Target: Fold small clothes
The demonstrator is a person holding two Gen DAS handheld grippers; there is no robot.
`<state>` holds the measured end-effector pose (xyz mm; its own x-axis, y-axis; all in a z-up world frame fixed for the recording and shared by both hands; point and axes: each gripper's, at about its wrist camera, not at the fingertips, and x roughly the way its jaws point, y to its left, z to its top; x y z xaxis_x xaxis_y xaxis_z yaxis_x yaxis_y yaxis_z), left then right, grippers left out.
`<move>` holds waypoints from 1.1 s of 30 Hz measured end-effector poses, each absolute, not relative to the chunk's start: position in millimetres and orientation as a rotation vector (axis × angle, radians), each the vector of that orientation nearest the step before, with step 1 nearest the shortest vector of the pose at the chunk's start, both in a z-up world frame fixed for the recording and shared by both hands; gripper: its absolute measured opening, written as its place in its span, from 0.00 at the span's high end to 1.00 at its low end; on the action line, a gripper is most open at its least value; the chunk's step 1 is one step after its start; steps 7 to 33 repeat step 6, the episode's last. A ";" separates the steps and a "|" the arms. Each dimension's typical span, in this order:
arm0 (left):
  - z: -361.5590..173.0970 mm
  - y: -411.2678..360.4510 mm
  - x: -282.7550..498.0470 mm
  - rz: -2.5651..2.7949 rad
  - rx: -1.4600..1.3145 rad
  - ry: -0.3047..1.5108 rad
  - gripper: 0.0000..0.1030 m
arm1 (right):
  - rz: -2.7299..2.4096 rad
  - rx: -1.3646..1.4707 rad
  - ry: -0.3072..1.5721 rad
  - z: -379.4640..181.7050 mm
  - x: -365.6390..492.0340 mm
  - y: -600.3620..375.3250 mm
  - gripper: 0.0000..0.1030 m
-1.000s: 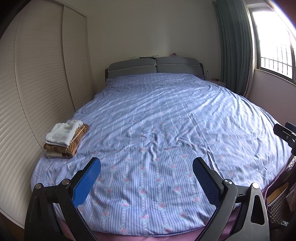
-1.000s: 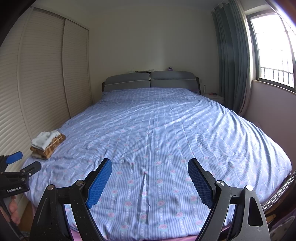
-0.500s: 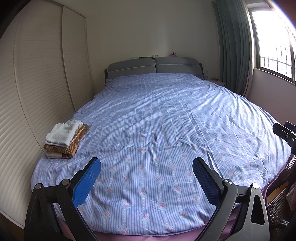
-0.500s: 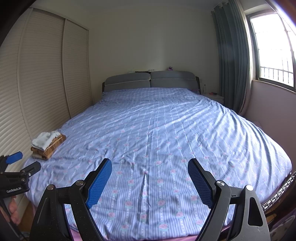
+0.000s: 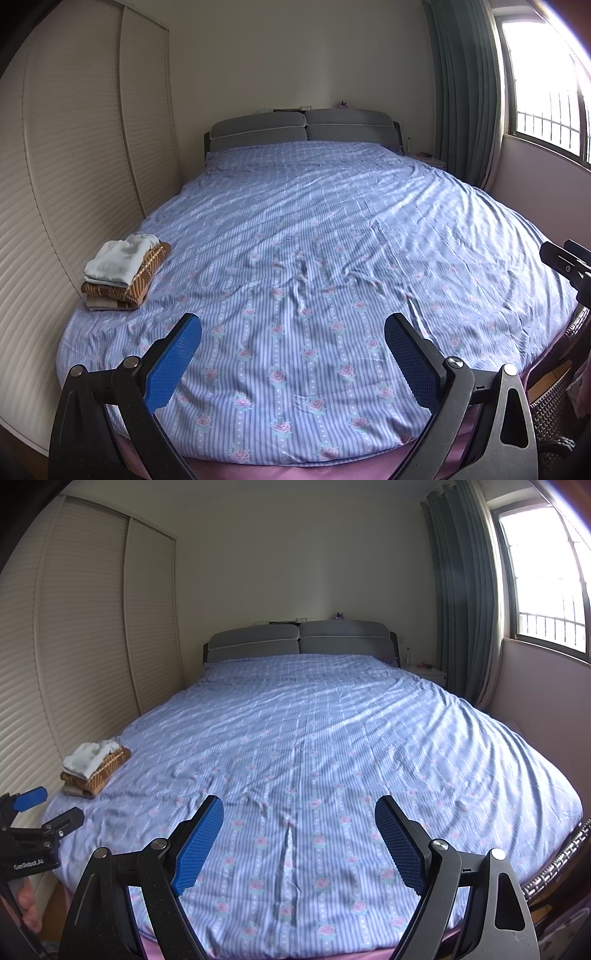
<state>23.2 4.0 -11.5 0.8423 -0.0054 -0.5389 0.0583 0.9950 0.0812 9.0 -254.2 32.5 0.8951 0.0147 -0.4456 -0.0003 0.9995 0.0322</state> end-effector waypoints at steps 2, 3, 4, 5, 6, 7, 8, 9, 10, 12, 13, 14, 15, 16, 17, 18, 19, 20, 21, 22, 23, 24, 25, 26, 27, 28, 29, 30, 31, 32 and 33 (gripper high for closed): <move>-11.3 1.5 21.2 -0.036 0.112 0.552 0.02 | 0.007 0.032 0.461 32.4 9.1 -253.9 0.17; -11.3 -0.5 19.8 -0.040 0.121 0.545 0.02 | 0.007 0.033 0.462 32.1 8.8 -253.9 0.17; -11.3 -2.1 19.3 -0.044 0.129 0.542 0.02 | 0.007 0.034 0.462 32.0 8.7 -253.7 0.17; -11.3 -3.7 19.2 -0.047 0.136 0.542 0.02 | 0.007 0.035 0.463 31.4 8.5 -253.5 0.17; -11.6 -4.3 19.3 -0.048 0.139 0.542 0.02 | 0.007 0.037 0.463 31.1 8.4 -253.4 0.17; -11.6 -4.3 19.3 -0.048 0.139 0.542 0.02 | 0.007 0.037 0.463 31.1 8.4 -253.4 0.17; -11.6 -4.3 19.3 -0.048 0.139 0.542 0.02 | 0.007 0.037 0.463 31.1 8.4 -253.4 0.17; -11.6 -4.3 19.3 -0.048 0.139 0.542 0.02 | 0.007 0.037 0.463 31.1 8.4 -253.4 0.17; -11.6 -4.3 19.3 -0.048 0.139 0.542 0.02 | 0.007 0.037 0.463 31.1 8.4 -253.4 0.17; -11.6 -4.3 19.3 -0.048 0.139 0.542 0.02 | 0.007 0.037 0.463 31.1 8.4 -253.4 0.17; -11.6 -4.3 19.3 -0.048 0.139 0.542 0.02 | 0.007 0.037 0.463 31.1 8.4 -253.4 0.17; -11.6 -4.3 19.3 -0.048 0.139 0.542 0.02 | 0.007 0.037 0.463 31.1 8.4 -253.4 0.17; -11.6 -4.3 19.3 -0.048 0.139 0.542 0.02 | 0.007 0.037 0.463 31.1 8.4 -253.4 0.17; -11.6 -4.3 19.3 -0.048 0.139 0.542 0.02 | 0.007 0.037 0.463 31.1 8.4 -253.4 0.17; -11.6 -4.3 19.3 -0.048 0.139 0.542 0.02 | 0.007 0.037 0.463 31.1 8.4 -253.4 0.17; -11.6 -4.3 19.3 -0.048 0.139 0.542 0.02 | 0.007 0.037 0.463 31.1 8.4 -253.4 0.17; -11.6 -4.3 19.3 -0.048 0.139 0.542 0.02 | 0.007 0.037 0.463 31.1 8.4 -253.4 0.17; -11.6 -4.3 19.3 -0.048 0.139 0.542 0.02 | 0.007 0.037 0.463 31.1 8.4 -253.4 0.17; -11.6 -4.3 19.3 -0.048 0.139 0.542 0.02 | 0.007 0.037 0.463 31.1 8.4 -253.4 0.17; -11.6 -4.3 19.3 -0.048 0.139 0.542 0.02 | 0.007 0.037 0.463 31.1 8.4 -253.4 0.17; -11.6 -4.3 19.3 -0.048 0.139 0.542 0.02 | 0.007 0.037 0.463 31.1 8.4 -253.4 0.17; -11.6 -4.3 19.3 -0.048 0.139 0.542 0.02 | 0.007 0.037 0.463 31.1 8.4 -253.4 0.17; -11.6 -4.3 19.3 -0.048 0.139 0.542 0.02 | 0.007 0.037 0.463 31.1 8.4 -253.4 0.17; -11.6 -4.3 19.3 -0.048 0.139 0.542 0.02 | 0.007 0.037 0.463 31.1 8.4 -253.4 0.17; -11.6 -4.3 19.3 -0.048 0.139 0.542 0.02 | 0.007 0.037 0.463 31.1 8.4 -253.4 0.17; -11.6 -4.3 19.3 -0.048 0.139 0.542 0.02 | 0.007 0.037 0.463 31.1 8.4 -253.4 0.17; -11.6 -4.3 19.3 -0.048 0.139 0.542 0.02 | 0.007 0.037 0.463 31.1 8.4 -253.4 0.17; -11.6 -4.3 19.3 -0.048 0.139 0.542 0.02 | 0.007 0.037 0.463 31.1 8.4 -253.4 0.17; -11.6 -4.3 19.3 -0.048 0.139 0.542 0.02 | 0.007 0.037 0.463 31.1 8.4 -253.4 0.17; -11.6 -4.3 19.3 -0.048 0.139 0.542 0.02 | 0.007 0.037 0.463 31.1 8.4 -253.4 0.17; -11.6 -4.3 19.3 -0.048 0.139 0.542 0.02 | 0.007 0.037 0.463 31.1 8.4 -253.4 0.17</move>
